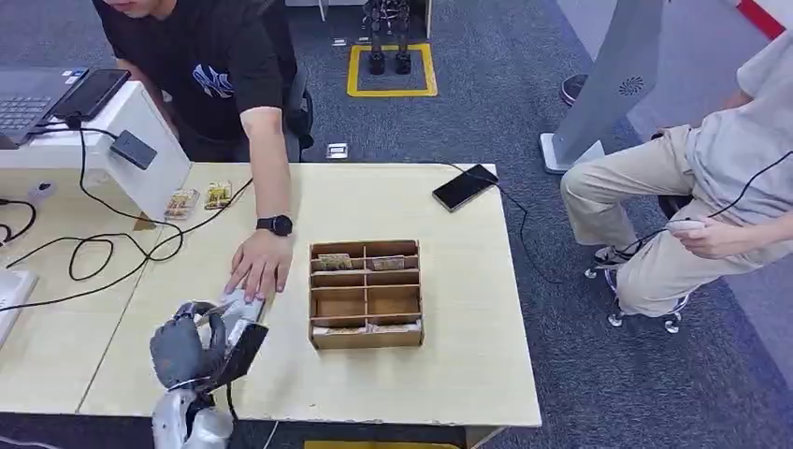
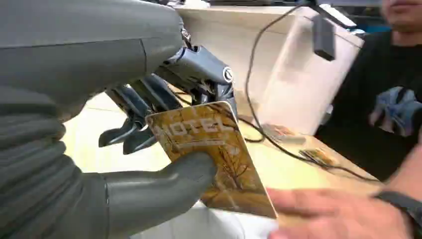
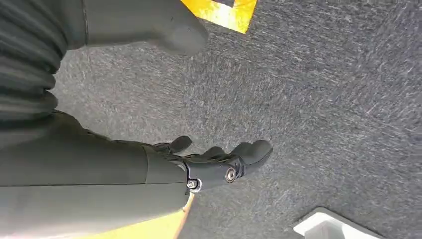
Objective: Pass the card to the sensor for recognition and then transmit it.
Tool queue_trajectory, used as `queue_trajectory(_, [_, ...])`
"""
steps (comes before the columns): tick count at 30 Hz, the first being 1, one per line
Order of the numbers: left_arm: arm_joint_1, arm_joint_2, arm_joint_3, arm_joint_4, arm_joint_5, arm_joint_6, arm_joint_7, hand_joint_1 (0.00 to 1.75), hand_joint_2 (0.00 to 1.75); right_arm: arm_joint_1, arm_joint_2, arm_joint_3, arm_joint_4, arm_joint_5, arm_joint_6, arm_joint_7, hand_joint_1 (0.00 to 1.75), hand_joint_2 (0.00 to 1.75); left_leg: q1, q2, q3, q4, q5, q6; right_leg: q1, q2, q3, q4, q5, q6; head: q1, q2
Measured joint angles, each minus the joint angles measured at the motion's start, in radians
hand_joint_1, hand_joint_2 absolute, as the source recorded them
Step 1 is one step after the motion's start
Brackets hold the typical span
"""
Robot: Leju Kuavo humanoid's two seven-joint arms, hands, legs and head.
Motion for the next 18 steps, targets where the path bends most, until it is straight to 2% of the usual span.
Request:
queue_trajectory(1, [0.002, 0.002, -0.006, 0.007, 0.001, 0.0, 0.001, 1.75, 1.75, 0.0, 0.0, 0.0, 0.0, 0.0, 0.0, -0.002, 0.0, 1.75, 0.0, 0.0, 0.0, 0.0, 0.0, 0.0, 0.0, 0.0, 0.0, 0.0, 0.0, 0.0, 0.0, 0.0])
queue_trajectory(2, [0.027, 0.018, -0.089, 0.112, -0.026, 0.0, 0.088, 1.75, 1.75, 0.0, -0.001, 0.0, 0.006, 0.001, 0.0, -0.017, 0.0, 1.75, 0.0, 0.0, 0.0, 0.0, 0.0, 0.0, 0.0, 0.0, 0.0, 0.0, 0.0, 0.0, 0.0, 0.0])
queue_trajectory(3, [0.056, 0.037, -0.182, 0.186, -0.035, 0.0, 0.114, 1.75, 1.75, 0.0, -0.002, 0.0, 0.013, 0.003, 0.0, -0.023, 0.0, 1.75, 0.0, 0.001, 0.0, 0.0, 0.0, 0.0, 0.0, 0.001, -0.001, 0.0, 0.0, 0.0, 0.0, 0.0])
queue_trajectory(5, [0.075, 0.048, -0.252, 0.244, -0.034, 0.003, 0.13, 1.75, 1.75, 0.001, -0.005, 0.0, 0.022, 0.003, 0.0, -0.026, 0.0, 1.75, 0.0, 0.001, 0.001, 0.0, 0.0, 0.0, 0.0, 0.001, 0.0, 0.0, 0.0, 0.0, 0.0, 0.0])
queue_trajectory(18, [0.063, 0.097, -0.446, 0.389, 0.014, 0.005, 0.23, 1.75, 1.75, 0.001, -0.023, 0.0, 0.061, -0.005, 0.0, -0.06, 0.0, 1.75, 0.0, 0.001, 0.004, 0.0, 0.0, 0.0, 0.0, 0.0, 0.005, 0.0, 0.0, 0.0, 0.0, 0.0])
